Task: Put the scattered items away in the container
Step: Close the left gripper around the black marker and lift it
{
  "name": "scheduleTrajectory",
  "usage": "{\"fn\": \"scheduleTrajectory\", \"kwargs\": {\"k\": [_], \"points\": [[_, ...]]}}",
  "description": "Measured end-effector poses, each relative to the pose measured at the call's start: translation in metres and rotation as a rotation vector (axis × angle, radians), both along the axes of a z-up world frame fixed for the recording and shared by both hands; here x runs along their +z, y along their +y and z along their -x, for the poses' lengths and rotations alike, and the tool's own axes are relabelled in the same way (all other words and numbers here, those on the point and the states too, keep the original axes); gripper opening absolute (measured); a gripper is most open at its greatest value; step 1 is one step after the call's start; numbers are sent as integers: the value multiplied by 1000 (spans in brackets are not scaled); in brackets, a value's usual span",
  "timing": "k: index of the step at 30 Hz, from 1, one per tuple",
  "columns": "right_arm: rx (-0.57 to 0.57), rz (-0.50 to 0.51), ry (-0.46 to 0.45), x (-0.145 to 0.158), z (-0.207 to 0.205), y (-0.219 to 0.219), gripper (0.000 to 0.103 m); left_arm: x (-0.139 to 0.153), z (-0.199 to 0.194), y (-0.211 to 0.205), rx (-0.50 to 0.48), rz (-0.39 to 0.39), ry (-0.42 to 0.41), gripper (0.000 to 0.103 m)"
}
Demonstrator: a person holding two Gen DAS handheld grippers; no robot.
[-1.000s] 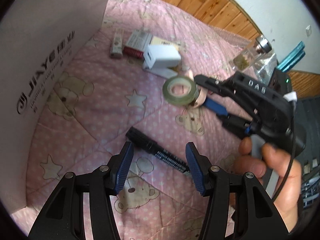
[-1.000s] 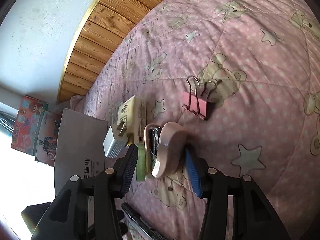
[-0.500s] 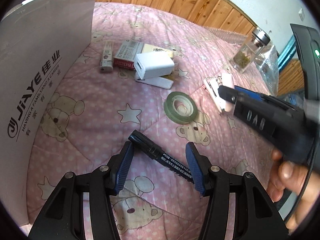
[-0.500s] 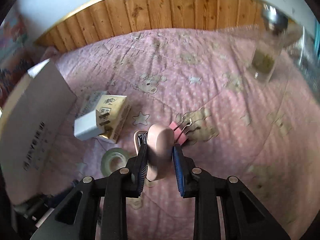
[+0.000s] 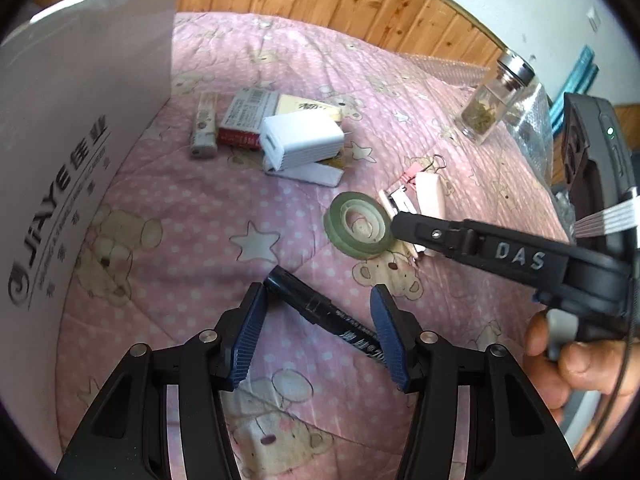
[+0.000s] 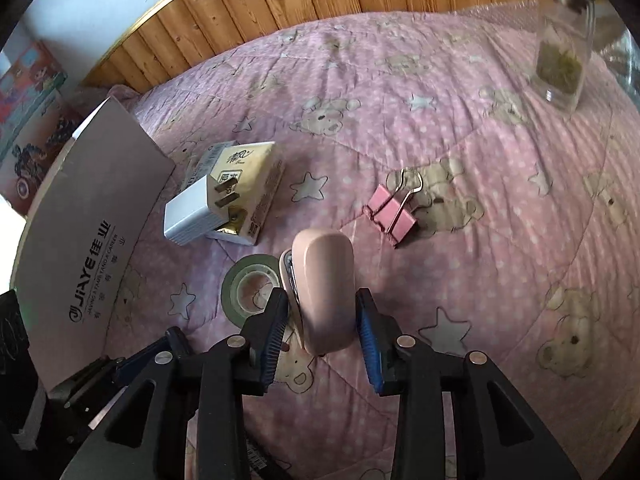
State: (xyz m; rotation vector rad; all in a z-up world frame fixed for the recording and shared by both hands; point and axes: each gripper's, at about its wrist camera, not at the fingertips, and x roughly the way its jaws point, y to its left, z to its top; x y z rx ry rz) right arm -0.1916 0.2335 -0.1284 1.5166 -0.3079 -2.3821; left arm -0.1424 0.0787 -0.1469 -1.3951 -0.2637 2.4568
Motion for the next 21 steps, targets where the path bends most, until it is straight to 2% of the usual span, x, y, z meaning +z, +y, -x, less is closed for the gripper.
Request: {"fn": "scheduleTrajectory", "kwargs": {"k": [2, 3, 5, 7, 8, 10, 12, 15, 16, 18, 19, 20, 21], "points": [[-15, 52, -9, 4, -3, 5, 24, -1, 7, -1, -14, 10, 8, 40], [-18, 60, -2, 8, -6, 5, 24, -2, 9, -4, -5, 3, 6, 39], [-10, 13, 17, 15, -10, 2, 24, -3, 11, -10, 22, -33, -15, 39], [4, -60, 29, 17, -16, -1, 24, -3, 9, -12, 55, -60, -45, 45], [10, -91, 31, 17, -17, -3, 24, -1, 7, -12, 65, -75, -57, 54], [17, -118, 28, 17, -21, -3, 24, -2, 3, -10, 81, -94, -84, 60], [31, -108, 18, 15, -22, -4, 24, -1, -1, -2, 98, -61, -73, 63], [17, -78, 11, 10, -17, -2, 26, -2, -5, 14, 90, 30, -14, 66], [11, -62, 13, 7, -15, 0, 26, -2, -6, 21, 70, 67, 10, 63], [-3, -48, 7, 6, -13, 3, 25, -3, -6, 32, 13, 179, 68, 44], [-4, -39, 8, 7, -14, 4, 25, -3, -5, 35, -21, 216, 92, 31], [-8, -38, 7, 9, -16, 6, 25, -3, -1, 33, -45, 236, 106, 21], [-6, -43, 6, 11, -18, 6, 25, -2, 2, 29, -64, 231, 102, 18]]}}
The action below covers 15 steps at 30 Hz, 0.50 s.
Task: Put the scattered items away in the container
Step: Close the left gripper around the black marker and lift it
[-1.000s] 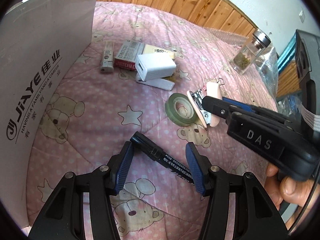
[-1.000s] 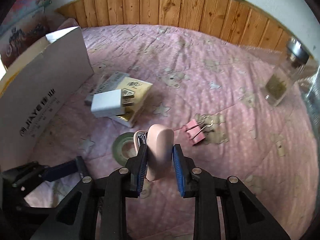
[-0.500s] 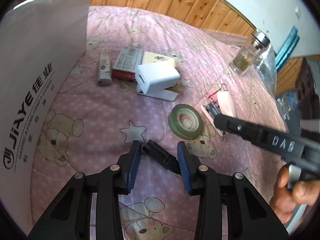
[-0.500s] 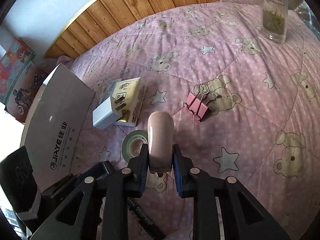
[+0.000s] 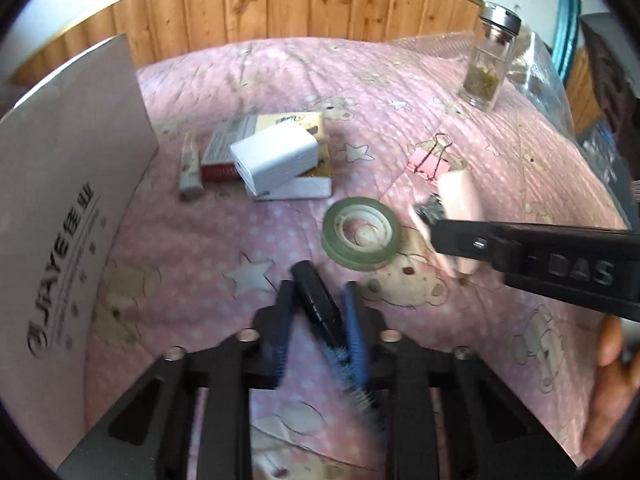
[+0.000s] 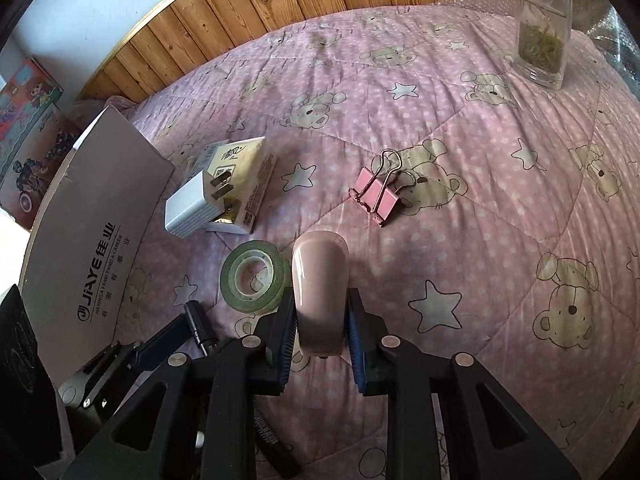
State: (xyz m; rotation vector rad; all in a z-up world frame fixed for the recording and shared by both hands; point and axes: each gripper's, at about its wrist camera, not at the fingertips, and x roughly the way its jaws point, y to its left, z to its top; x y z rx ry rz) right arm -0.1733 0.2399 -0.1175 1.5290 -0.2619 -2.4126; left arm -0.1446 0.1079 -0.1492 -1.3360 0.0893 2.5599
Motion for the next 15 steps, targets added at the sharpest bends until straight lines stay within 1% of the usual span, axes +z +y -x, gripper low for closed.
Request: {"fn": "scheduleTrajectory", "kwargs": {"k": [1, 3, 4, 5, 6, 7, 8, 11, 13, 14, 15], "points": [[4, -1, 1, 3, -3, 1, 25, 1, 4, -4, -24, -18, -20, 16], [7, -6, -1, 9, -11, 1, 25, 4, 9, -18, -41, -97, -77, 16], [15, -12, 0, 11, -14, 1, 25, 5, 9, -23, -36, -124, -93, 16], [23, -21, -1, 13, -18, 0, 25, 7, 8, -26, -14, -124, -97, 18], [28, -28, -1, 13, -19, -2, 25, 7, 6, -27, 4, -114, -101, 24], [32, -31, -2, 13, -18, -3, 25, 6, 3, -27, 13, -107, -114, 44], [32, -33, -6, 10, -17, -5, 25, 5, -1, -28, 22, -106, -126, 49], [12, -37, -23, 1, -14, -3, 26, 6, -19, -29, 33, -102, -152, 50], [-3, -22, -27, -2, -12, 1, 26, 5, -28, -31, 51, -104, -150, 50], [-11, -2, -29, -2, -12, 3, 26, 4, -32, -30, 52, -90, -134, 45], [-17, 13, -32, -3, -11, 5, 26, 4, -34, -26, 55, -40, -110, 35]]}}
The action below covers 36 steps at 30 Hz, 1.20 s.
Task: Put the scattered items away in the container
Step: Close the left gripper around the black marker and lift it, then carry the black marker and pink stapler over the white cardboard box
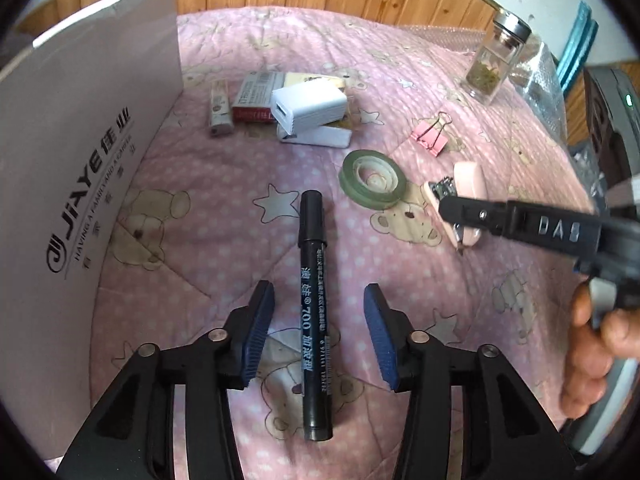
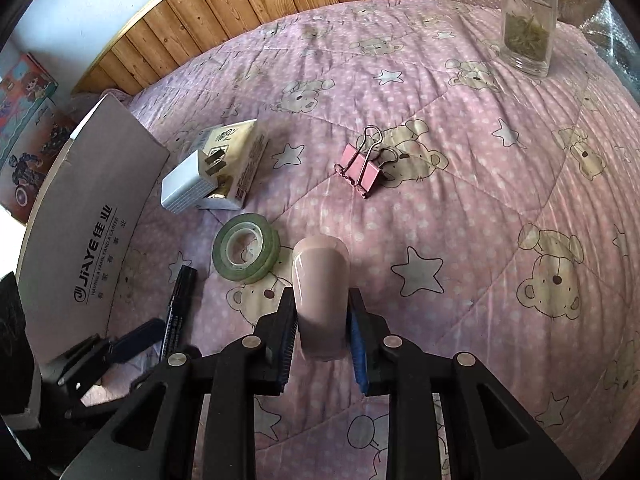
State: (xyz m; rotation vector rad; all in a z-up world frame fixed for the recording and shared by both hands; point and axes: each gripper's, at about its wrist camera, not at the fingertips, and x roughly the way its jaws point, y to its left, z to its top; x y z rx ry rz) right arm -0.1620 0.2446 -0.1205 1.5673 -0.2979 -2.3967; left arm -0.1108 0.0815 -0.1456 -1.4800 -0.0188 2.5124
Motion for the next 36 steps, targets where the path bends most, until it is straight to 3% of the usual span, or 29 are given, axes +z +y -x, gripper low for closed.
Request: {"fn": "scheduleTrajectory", "kwargs": {"k": [1, 2, 8, 22, 29, 36], "points": [[-4, 8, 2, 0, 0, 1, 25, 0, 1, 3, 4, 43, 20, 17], [-8, 13, 6, 0, -1, 2, 25, 0, 2, 2, -4, 36, 24, 13], [-28, 41, 40, 12, -11, 5, 25, 7, -1, -9, 27, -36, 21, 13], [7, 77, 145, 54, -50, -12, 25, 67, -24, -21, 38, -169, 110, 13], [85, 98, 244, 91, -70, -39, 25, 93, -30, -34, 62, -197, 157, 13], [132, 110, 288, 112, -84, -58, 25, 109, -35, -46, 85, -198, 193, 13]]}}
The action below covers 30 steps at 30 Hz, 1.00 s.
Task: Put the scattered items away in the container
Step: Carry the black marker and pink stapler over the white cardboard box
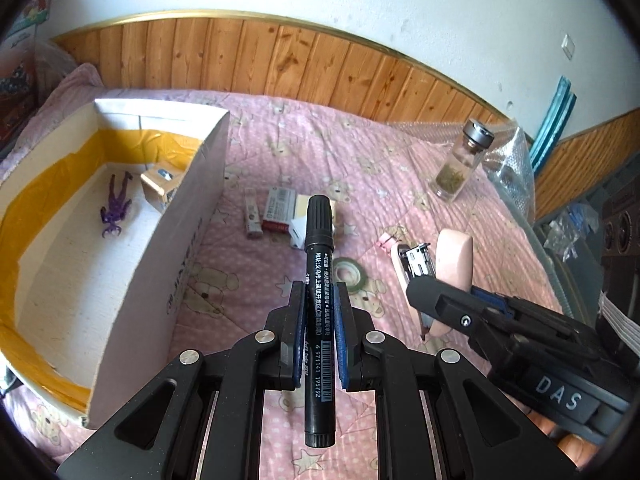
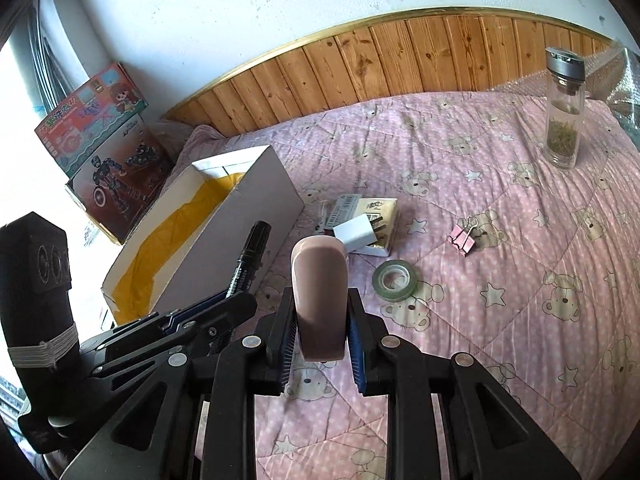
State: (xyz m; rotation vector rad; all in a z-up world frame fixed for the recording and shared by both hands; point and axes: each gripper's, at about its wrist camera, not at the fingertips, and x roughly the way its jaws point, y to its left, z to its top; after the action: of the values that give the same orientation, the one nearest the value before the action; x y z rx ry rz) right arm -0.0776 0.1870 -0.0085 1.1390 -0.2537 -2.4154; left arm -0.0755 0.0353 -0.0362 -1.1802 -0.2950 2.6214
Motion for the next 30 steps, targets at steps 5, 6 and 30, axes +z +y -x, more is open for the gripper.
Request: {"fn": "scheduleTrajectory", "kwargs": {"k": [5, 6, 30], "points": [[10, 5, 22, 14, -11, -10, 25, 15, -4, -6, 11, 7, 38, 13], [11, 8, 26, 17, -13, -11, 25, 19, -6, -7, 14, 9, 49, 13], [62, 37, 97, 80, -35, -58, 25, 63, -23, -68, 59, -166, 127, 13]]}}
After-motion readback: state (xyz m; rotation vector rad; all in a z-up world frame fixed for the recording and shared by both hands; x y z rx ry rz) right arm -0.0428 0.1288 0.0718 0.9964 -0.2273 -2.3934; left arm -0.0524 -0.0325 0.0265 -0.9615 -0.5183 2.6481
